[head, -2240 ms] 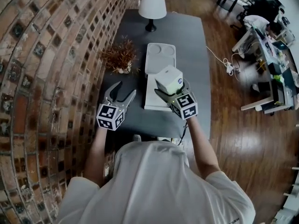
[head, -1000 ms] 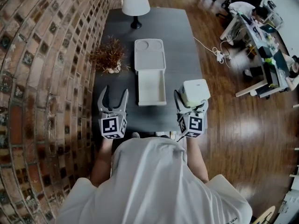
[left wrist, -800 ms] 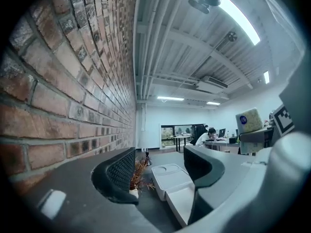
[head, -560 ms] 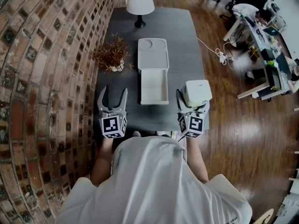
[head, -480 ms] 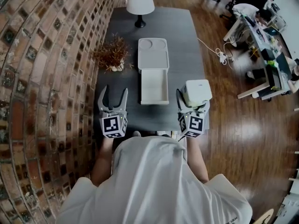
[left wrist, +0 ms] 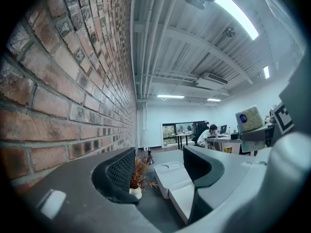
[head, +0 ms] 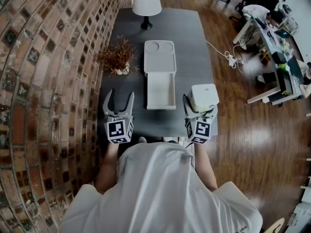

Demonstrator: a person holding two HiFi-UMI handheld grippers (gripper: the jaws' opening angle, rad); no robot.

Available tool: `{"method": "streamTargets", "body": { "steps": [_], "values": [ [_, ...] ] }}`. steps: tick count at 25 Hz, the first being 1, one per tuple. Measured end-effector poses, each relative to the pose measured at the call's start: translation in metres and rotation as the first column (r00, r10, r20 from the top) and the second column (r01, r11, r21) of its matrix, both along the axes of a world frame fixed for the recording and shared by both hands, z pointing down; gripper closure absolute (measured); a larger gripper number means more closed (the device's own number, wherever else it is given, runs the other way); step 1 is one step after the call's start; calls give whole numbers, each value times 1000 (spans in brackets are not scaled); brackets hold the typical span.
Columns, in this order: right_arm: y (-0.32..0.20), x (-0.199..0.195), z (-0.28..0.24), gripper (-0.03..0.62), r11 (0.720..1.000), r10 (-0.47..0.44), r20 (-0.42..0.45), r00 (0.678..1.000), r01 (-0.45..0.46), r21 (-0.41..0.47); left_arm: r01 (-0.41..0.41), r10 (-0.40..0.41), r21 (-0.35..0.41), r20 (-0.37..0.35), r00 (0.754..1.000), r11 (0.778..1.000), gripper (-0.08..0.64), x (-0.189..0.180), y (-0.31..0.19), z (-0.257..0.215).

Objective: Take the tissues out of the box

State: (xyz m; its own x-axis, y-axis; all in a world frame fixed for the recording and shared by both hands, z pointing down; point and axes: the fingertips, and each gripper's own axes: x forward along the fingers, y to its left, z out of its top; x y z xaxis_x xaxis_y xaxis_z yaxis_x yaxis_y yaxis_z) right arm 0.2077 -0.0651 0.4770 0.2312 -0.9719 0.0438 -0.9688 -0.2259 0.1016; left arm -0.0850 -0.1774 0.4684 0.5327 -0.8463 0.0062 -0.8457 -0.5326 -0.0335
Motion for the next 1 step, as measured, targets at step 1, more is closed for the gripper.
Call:
{"method": "streamTargets", "body": {
  "steps": [1],
  "values": [
    [0,0,0,86,1000,-1,-3,1000,1,-1,2,-2,-1,-2,1000,1000,252,0,0,0]
  ]
}}
